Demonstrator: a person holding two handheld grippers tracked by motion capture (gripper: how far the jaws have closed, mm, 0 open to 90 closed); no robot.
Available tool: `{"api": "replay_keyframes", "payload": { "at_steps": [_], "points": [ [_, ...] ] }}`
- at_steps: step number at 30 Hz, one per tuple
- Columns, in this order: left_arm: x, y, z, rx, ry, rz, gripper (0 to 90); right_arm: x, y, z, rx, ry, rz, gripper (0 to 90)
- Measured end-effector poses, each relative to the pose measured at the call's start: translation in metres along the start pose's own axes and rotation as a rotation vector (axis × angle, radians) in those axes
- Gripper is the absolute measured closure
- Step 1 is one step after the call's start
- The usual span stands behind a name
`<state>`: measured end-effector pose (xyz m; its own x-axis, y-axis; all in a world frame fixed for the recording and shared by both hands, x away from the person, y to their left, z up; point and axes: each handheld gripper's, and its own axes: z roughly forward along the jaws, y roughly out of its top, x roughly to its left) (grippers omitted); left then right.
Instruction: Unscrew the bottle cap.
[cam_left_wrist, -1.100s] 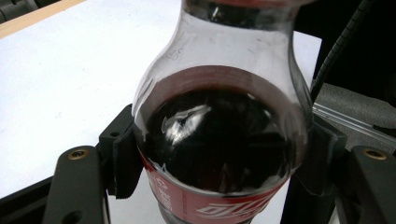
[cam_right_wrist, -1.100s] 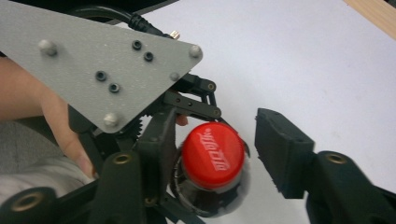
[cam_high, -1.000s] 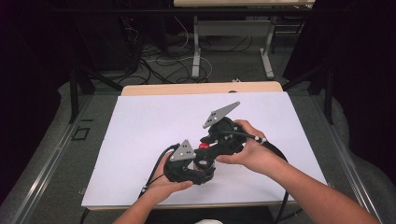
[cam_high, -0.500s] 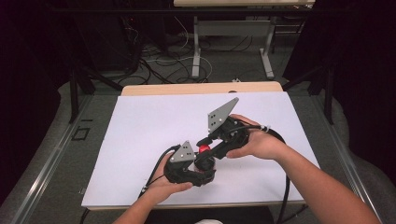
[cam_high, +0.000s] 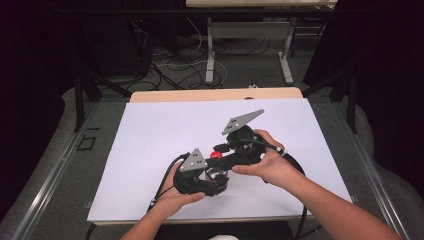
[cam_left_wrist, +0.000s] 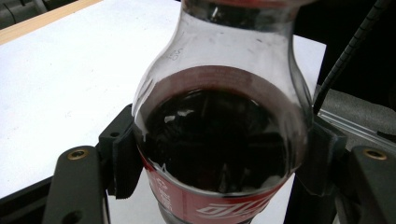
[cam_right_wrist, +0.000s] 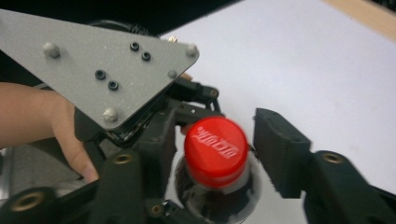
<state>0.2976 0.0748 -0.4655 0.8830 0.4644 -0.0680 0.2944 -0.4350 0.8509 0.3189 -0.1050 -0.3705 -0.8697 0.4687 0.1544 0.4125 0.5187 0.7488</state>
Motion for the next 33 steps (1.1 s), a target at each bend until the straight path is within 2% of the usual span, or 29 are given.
{"api": "replay_keyframes", "payload": {
  "at_steps": [1, 3, 4, 5, 6, 7, 8, 9, 11, 13, 14, 15, 16, 17, 19, 20, 21, 22, 23, 24, 25, 26, 27, 29, 30, 31, 32, 33],
  "points": [
    [0.0, 0.0, -0.001, 0.013, -0.004, -0.005, 30.2, 0.001, 0.0, 0.0, 0.033, -0.01, 0.011, 56.2],
    [-0.001, 0.0, 0.0, 0.005, 0.004, 0.0, 30.2, 0.002, 0.0, 0.001, 0.031, -0.023, 0.009, 57.8],
    [0.0, 0.0, -0.001, 0.016, -0.001, -0.004, 30.1, 0.002, 0.0, 0.002, 0.036, -0.018, 0.016, 58.0],
    [0.0, 0.0, 0.0, 0.01, -0.001, 0.001, 30.1, 0.001, 0.001, 0.002, 0.044, -0.017, -0.003, 58.2],
    [0.0, 0.0, 0.0, 0.006, 0.01, 0.009, 30.2, 0.0, 0.003, 0.003, 0.062, 0.007, -0.021, 58.5],
    [0.0, 0.0, 0.0, 0.006, 0.01, 0.011, 30.2, 0.0, 0.003, 0.003, 0.062, 0.007, -0.021, 58.5],
    [0.0, 0.0, -0.001, 0.011, 0.005, 0.012, 30.2, -0.003, 0.006, 0.004, 0.081, 0.043, -0.099, 58.5],
    [0.0, 0.0, 0.0, 0.006, 0.005, 0.012, 30.2, -0.003, 0.006, 0.004, 0.081, 0.043, -0.099, 58.5],
    [0.0, -0.001, -0.001, 0.014, -0.006, 0.02, 30.2, -0.012, 0.01, 0.005, 0.125, 0.138, -0.188, 58.5],
    [-0.001, -0.001, -0.001, 0.018, -0.023, 0.026, 30.2, -0.017, 0.013, 0.005, 0.142, 0.193, -0.231, 58.5],
    [-0.001, -0.001, -0.001, 0.018, -0.023, 0.026, 30.2, -0.02, 0.014, 0.006, 0.154, 0.226, -0.287, 58.5],
    [-0.002, -0.001, 0.0, 0.013, -0.028, 0.031, 30.2, -0.022, 0.015, 0.006, 0.156, 0.251, -0.322, 58.5],
    [-0.002, -0.001, 0.0, 0.014, -0.036, 0.032, 30.2, -0.022, 0.015, 0.006, 0.156, 0.251, -0.322, 58.5],
    [-0.002, -0.001, 0.0, 0.011, -0.04, 0.037, 30.2, -0.025, 0.016, 0.007, 0.157, 0.303, -0.383, 58.5],
    [-0.003, -0.002, 0.001, 0.01, -0.054, 0.023, 30.1, -0.025, 0.016, 0.007, 0.159, 0.313, -0.392, 58.3],
    [-0.002, -0.002, 0.001, 0.009, -0.049, 0.035, 30.2, -0.024, 0.016, 0.008, 0.147, 0.32, -0.433, 57.2],
    [-0.002, -0.002, 0.001, 0.009, -0.049, 0.035, 30.1, -0.023, 0.016, 0.009, 0.154, 0.316, -0.433, 53.5],
    [-0.002, -0.002, 0.001, 0.009, -0.047, 0.036, 30.2, -0.021, 0.015, 0.008, 0.154, 0.3, -0.399, 47.9],
    [-0.002, -0.002, 0.001, 0.012, -0.047, 0.038, 30.2, -0.021, 0.015, 0.008, 0.154, 0.3, -0.399, 47.9],
    [-0.002, -0.002, 0.001, 0.01, -0.044, 0.035, 30.2, -0.016, 0.015, 0.006, 0.124, 0.26, -0.382, 43.9],
    [-0.003, -0.002, 0.0, 0.013, -0.049, 0.018, 30.2, -0.013, 0.015, 0.005, 0.114, 0.239, -0.366, 43.9],
    [-0.001, -0.001, 0.0, 0.004, -0.036, 0.031, 30.2, -0.009, 0.014, 0.003, 0.1, 0.211, -0.332, 43.9],
    [-0.001, -0.001, 0.0, 0.004, -0.035, 0.025, 30.2, -0.009, 0.014, 0.003, 0.1, 0.211, -0.332, 43.9],
    [-0.001, 0.0, -0.001, 0.002, -0.025, 0.024, 30.2, 0.0, 0.011, 0.001, 0.069, 0.129, -0.241, 46.0],
    [-0.001, 0.0, -0.002, 0.001, -0.021, 0.021, 30.2, 0.0, 0.011, 0.001, 0.069, 0.129, -0.241, 46.0],
    [-0.001, 0.0, -0.002, 0.003, -0.019, 0.02, 30.1, 0.004, 0.009, 0.001, 0.056, 0.059, -0.187, 49.6],
    [-0.001, 0.0, -0.002, 0.002, -0.016, 0.019, 30.2, 0.006, 0.008, 0.0, 0.063, 0.036, -0.157, 50.0],
    [0.0, 0.0, -0.002, 0.001, -0.013, 0.017, 30.2, 0.006, 0.008, 0.0, 0.063, 0.036, -0.157, 50.0]
  ]
}}
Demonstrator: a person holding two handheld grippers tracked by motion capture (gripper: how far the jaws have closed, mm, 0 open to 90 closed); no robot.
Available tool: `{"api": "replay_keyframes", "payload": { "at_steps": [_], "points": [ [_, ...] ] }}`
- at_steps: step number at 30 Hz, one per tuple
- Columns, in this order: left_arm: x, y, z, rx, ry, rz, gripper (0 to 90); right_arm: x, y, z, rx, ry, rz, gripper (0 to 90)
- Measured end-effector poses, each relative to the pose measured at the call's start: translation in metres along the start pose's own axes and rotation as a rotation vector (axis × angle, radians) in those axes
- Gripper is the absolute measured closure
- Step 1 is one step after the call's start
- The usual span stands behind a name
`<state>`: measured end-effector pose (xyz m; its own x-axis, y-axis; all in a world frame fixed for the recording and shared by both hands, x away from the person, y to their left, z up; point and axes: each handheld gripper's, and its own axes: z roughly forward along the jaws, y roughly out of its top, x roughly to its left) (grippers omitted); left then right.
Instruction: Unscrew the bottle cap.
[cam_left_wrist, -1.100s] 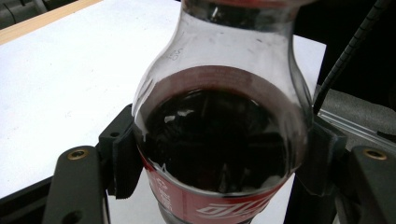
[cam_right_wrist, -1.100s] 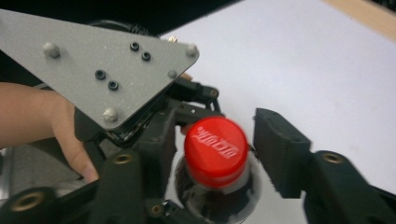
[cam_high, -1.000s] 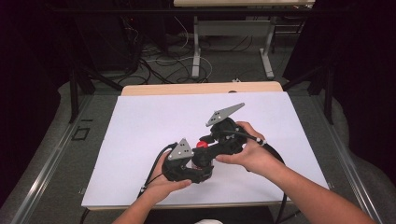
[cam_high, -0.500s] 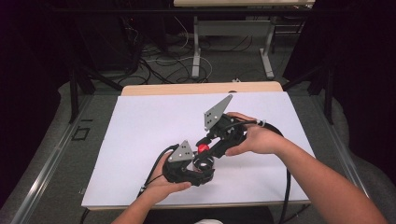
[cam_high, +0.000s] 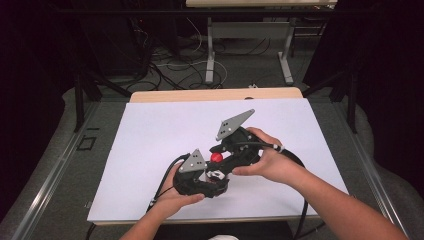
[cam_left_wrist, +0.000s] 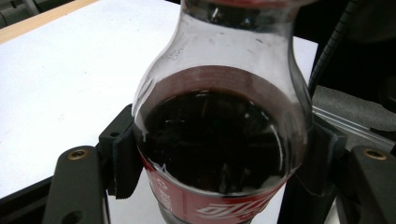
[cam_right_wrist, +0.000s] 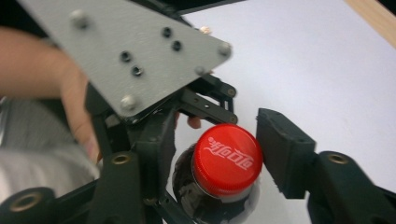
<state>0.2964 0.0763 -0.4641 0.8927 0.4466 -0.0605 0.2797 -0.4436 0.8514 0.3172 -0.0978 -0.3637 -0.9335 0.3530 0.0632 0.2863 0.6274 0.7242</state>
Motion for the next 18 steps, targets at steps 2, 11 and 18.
{"api": "replay_keyframes", "payload": {
  "at_steps": [2, 11, 18],
  "points": [
    [0.0, 0.0, 0.0, -0.001, 0.004, -0.002, 30.2, 0.004, -0.002, 0.0, 0.009, -0.059, 0.009, 58.8],
    [-0.003, 0.0, 0.0, -0.011, -0.03, 0.015, 30.2, -0.017, 0.001, 0.001, 0.008, 0.171, -0.231, 60.7],
    [-0.002, -0.001, 0.001, -0.002, -0.032, 0.014, 30.2, -0.027, 0.004, 0.004, 0.021, 0.264, -0.293, 60.1]
  ]
}}
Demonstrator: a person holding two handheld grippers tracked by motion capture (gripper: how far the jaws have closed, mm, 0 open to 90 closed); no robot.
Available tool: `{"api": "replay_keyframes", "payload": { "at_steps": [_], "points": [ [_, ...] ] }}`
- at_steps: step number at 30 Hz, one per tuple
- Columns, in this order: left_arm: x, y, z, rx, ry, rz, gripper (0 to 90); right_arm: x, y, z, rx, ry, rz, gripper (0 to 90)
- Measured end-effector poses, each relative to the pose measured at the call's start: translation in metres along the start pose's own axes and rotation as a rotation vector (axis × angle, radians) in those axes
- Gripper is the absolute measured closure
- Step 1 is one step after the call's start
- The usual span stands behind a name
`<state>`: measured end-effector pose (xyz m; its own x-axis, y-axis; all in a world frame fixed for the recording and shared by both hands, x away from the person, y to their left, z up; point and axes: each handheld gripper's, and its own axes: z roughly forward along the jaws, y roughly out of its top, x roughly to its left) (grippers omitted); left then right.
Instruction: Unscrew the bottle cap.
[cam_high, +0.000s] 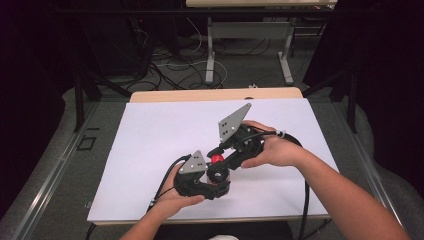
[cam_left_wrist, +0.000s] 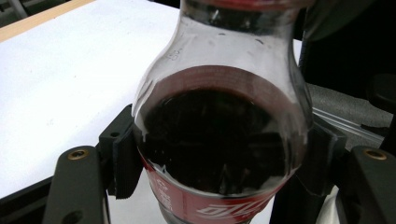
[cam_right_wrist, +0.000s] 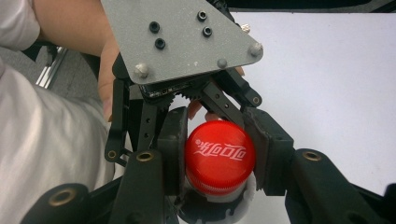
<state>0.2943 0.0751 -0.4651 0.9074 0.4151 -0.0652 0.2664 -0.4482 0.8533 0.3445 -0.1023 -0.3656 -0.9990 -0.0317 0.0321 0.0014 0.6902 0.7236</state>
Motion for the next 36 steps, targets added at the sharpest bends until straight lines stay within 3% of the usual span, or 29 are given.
{"api": "replay_keyframes", "payload": {
  "at_steps": [1, 2, 3, 5, 6, 7, 8, 9, 10, 11, 13, 14, 16, 17, 18, 19, 21, 23, 25, 26, 27, 28, 29, 30, 31, 34, 35, 36],
  "points": [
    [0.0, 0.0, 0.0, 0.0, 0.004, 0.0, 30.2, 0.001, 0.0, 0.0, 0.004, -0.011, 0.006, 56.9],
    [0.001, 0.0, -0.001, -0.004, 0.009, -0.001, 30.2, 0.004, 0.001, 0.001, -0.005, -0.038, 0.034, 45.5],
    [0.002, 0.0, -0.001, -0.008, 0.013, -0.007, 30.2, 0.004, 0.001, 0.001, -0.005, -0.038, 0.034, 45.5],
    [0.003, 0.0, -0.002, -0.018, 0.019, -0.012, 30.2, 0.012, 0.003, 0.0, -0.021, -0.097, 0.059, 42.3],
    [0.003, 0.0, -0.003, -0.02, 0.027, -0.012, 30.1, 0.019, 0.005, 0.0, -0.022, -0.158, 0.062, 42.2],
    [0.004, 0.001, -0.004, -0.011, 0.029, -0.007, 30.1, 0.019, 0.005, 0.0, -0.022, -0.158, 0.062, 42.2],
    [0.004, 0.0, -0.004, -0.024, 0.032, -0.022, 30.2, 0.022, 0.005, 0.0, -0.025, -0.193, 0.089, 42.2],
    [0.004, 0.001, -0.004, -0.028, 0.036, -0.028, 30.1, 0.028, 0.006, 0.002, -0.037, -0.252, 0.177, 42.2],
    [0.004, 0.001, -0.004, -0.03, 0.044, -0.027, 30.1, 0.028, 0.006, 0.002, -0.037, -0.252, 0.177, 42.2],
    [0.004, 0.001, -0.004, -0.029, 0.047, -0.027, 30.2, 0.031, 0.006, 0.003, -0.049, -0.285, 0.232, 42.6],
    [0.003, 0.002, -0.004, -0.022, 0.045, -0.028, 30.1, 0.034, 0.007, 0.005, -0.042, -0.376, 0.261, 46.6],
    [0.004, 0.002, -0.004, -0.012, 0.046, -0.019, 30.1, 0.034, 0.007, 0.005, -0.042, -0.376, 0.261, 46.6],
    [0.003, 0.002, -0.003, -0.014, 0.043, -0.019, 30.1, 0.035, 0.006, 0.006, -0.054, -0.393, 0.296, 55.7],
    [0.003, 0.002, -0.004, -0.012, 0.037, -0.015, 30.2, 0.034, 0.006, 0.006, -0.059, -0.364, 0.33, 60.2],
    [0.003, 0.002, -0.004, -0.015, 0.036, -0.019, 30.2, 0.034, 0.006, 0.006, -0.059, -0.364, 0.33, 60.2],
    [0.003, 0.002, -0.004, -0.009, 0.031, -0.016, 30.2, 0.03, 0.005, 0.005, -0.056, -0.331, 0.32, 60.6],
    [0.003, 0.001, -0.004, -0.013, 0.032, -0.02, 30.2, 0.028, 0.005, 0.005, -0.053, -0.31, 0.304, 60.6],
    [0.004, 0.001, -0.004, -0.018, 0.03, -0.022, 30.3, 0.022, 0.004, 0.003, -0.041, -0.244, 0.265, 60.7],
    [0.003, 0.001, -0.004, -0.014, 0.025, -0.014, 30.2, 0.014, 0.003, 0.002, -0.044, -0.178, 0.182, 60.7],
    [0.002, 0.001, -0.004, -0.008, 0.008, -0.01, 30.2, 0.006, 0.003, 0.0, -0.019, -0.095, 0.107, 60.7],
    [0.002, 0.001, -0.004, -0.008, 0.008, -0.01, 30.3, 0.003, 0.004, 0.0, -0.02, -0.053, 0.062, 60.6],
    [0.002, 0.001, -0.004, -0.008, 0.002, -0.005, 30.3, 0.003, 0.004, 0.0, -0.02, -0.053, 0.062, 60.6],
    [0.002, 0.0, -0.003, -0.013, -0.003, -0.003, 30.2, -0.004, 0.003, -0.001, -0.011, 0.018, 0.002, 60.5],
    [0.002, 0.0, -0.003, -0.011, -0.008, 0.001, 30.2, -0.004, 0.003, -0.001, -0.011, 0.018, 0.002, 60.5],
    [0.001, 0.0, -0.003, -0.012, -0.007, 0.007, 30.2, -0.008, 0.002, -0.001, -0.01, 0.065, -0.027, 60.4],
    [0.001, 0.0, -0.003, -0.006, -0.005, 0.01, 30.2, -0.009, 0.001, 0.0, -0.006, 0.077, -0.034, 56.7],
    [0.001, 0.0, -0.003, -0.009, -0.006, 0.002, 30.1, -0.008, 0.001, 0.001, -0.006, 0.059, 0.003, 46.6],
    [0.002, 0.0, -0.003, -0.014, -0.003, 0.002, 30.1, -0.006, 0.001, 0.001, -0.02, 0.042, 0.021, 45.2]
  ]
}}
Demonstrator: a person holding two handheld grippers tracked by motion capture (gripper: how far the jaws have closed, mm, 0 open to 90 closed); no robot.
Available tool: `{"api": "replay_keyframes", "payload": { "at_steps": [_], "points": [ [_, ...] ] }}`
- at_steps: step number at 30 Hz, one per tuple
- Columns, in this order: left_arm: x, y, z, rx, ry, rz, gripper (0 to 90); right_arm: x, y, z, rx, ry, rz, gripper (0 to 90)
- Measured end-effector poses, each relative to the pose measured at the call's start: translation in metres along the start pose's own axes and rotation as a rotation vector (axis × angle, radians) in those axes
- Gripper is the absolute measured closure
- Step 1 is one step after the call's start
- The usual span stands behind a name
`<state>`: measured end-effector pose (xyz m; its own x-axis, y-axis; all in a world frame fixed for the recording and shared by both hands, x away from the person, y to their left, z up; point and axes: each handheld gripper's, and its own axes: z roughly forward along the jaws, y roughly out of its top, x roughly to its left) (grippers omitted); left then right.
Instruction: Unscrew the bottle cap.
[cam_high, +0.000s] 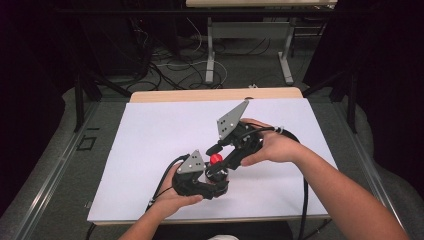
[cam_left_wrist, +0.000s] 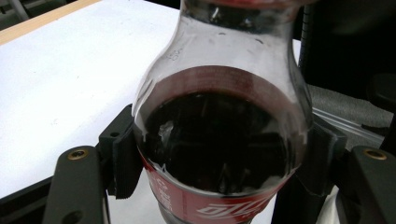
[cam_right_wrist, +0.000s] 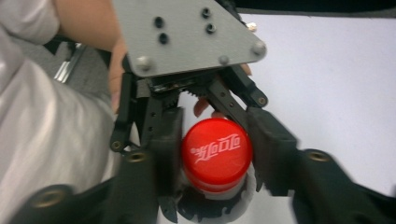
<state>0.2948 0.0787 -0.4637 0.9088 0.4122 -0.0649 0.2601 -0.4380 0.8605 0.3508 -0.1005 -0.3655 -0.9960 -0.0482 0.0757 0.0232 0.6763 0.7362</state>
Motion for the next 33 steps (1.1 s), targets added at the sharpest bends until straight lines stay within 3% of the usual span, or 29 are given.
{"api": "replay_keyframes", "payload": {
  "at_steps": [2, 4, 5, 7, 8, 9, 10, 11, 12, 13, 16, 18, 19, 21, 23, 25, 26, 27, 28, 29, 30, 32, 33],
  "points": [
    [0.001, 0.0, -0.001, -0.003, 0.012, -0.006, 30.1, 0.002, 0.001, -0.001, -0.008, -0.018, 0.016, 45.3],
    [0.002, 0.001, -0.003, -0.005, 0.019, -0.006, 30.1, 0.013, 0.004, -0.003, -0.018, -0.143, 0.066, 44.7],
    [0.003, 0.001, -0.003, -0.005, 0.023, -0.009, 30.1, 0.013, 0.004, -0.003, -0.018, -0.143, 0.066, 44.7],
    [0.003, 0.001, -0.003, -0.01, 0.033, -0.015, 30.1, 0.02, 0.005, -0.002, 0.007, -0.228, 0.069, 44.9],
    [0.004, 0.001, -0.003, -0.002, 0.033, -0.015, 30.1, 0.026, 0.006, -0.001, 0.013, -0.289, 0.117, 46.0],
    [0.004, 0.001, -0.003, -0.001, 0.036, -0.017, 30.1, 0.028, 0.006, -0.001, 0.003, -0.311, 0.147, 46.3],
    [0.004, 0.001, -0.002, -0.002, 0.041, -0.018, 30.1, 0.028, 0.006, -0.001, 0.003, -0.311, 0.147, 46.3],
    [0.004, 0.001, -0.002, -0.003, 0.044, -0.017, 30.1, 0.031, 0.005, 0.0, -0.012, -0.352, 0.213, 48.1],
    [0.004, 0.001, -0.002, -0.002, 0.044, -0.019, 30.1, 0.031, 0.005, 0.0, -0.012, -0.352, 0.213, 48.1],
    [0.004, 0.001, -0.001, -0.001, 0.044, -0.021, 30.1, 0.033, 0.006, 0.001, -0.022, -0.372, 0.259, 49.3],
    [0.003, 0.001, -0.002, -0.001, 0.044, -0.023, 30.1, 0.035, 0.005, 0.002, -0.035, -0.39, 0.323, 53.7],
    [0.003, 0.002, -0.002, 0.002, 0.042, -0.025, 30.2, 0.034, 0.005, 0.003, -0.059, -0.366, 0.349, 59.7],
    [0.003, 0.002, -0.002, -0.002, 0.042, -0.026, 30.2, 0.033, 0.005, 0.002, -0.041, -0.356, 0.357, 60.0],
    [0.004, 0.001, -0.002, 0.0, 0.038, -0.025, 30.2, 0.03, 0.005, 0.002, -0.044, -0.335, 0.308, 60.5],
    [0.004, 0.001, -0.003, 0.004, 0.026, -0.014, 30.2, 0.025, 0.005, 0.001, -0.032, -0.276, 0.233, 60.8],
    [0.002, 0.001, -0.003, 0.004, 0.015, -0.007, 30.2, 0.018, 0.004, -0.001, -0.018, -0.19, 0.138, 60.8],
    [0.001, 0.001, -0.004, 0.005, 0.012, -0.001, 30.2, 0.011, 0.003, -0.003, -0.021, -0.096, 0.02, 60.7],
    [0.0, 0.002, -0.004, 0.006, 0.01, 0.011, 30.2, 0.007, 0.001, -0.005, -0.024, -0.046, -0.019, 60.7],
    [0.0, 0.002, -0.003, 0.008, 0.003, 0.01, 30.2, 0.007, 0.001, -0.005, -0.024, -0.046, -0.019, 60.7],
    [0.0, 0.002, -0.003, 0.006, 0.001, 0.01, 30.2, 0.003, 0.0, -0.006, -0.022, -0.012, -0.033, 60.6],
    [-0.001, 0.002, -0.002, 0.003, 0.004, 0.011, 30.2, 0.0, -0.001, -0.006, -0.026, 0.023, -0.083, 60.4],
    [0.0, 0.001, -0.001, 0.01, 0.0, 0.006, 30.2, -0.001, -0.001, -0.006, -0.017, 0.021, -0.082, 59.0],
    [0.0, 0.0, 0.0, 0.004, -0.001, -0.003, 30.2, 0.0, -0.001, -0.004, -0.016, -0.004, -0.057, 49.1]
  ]
}}
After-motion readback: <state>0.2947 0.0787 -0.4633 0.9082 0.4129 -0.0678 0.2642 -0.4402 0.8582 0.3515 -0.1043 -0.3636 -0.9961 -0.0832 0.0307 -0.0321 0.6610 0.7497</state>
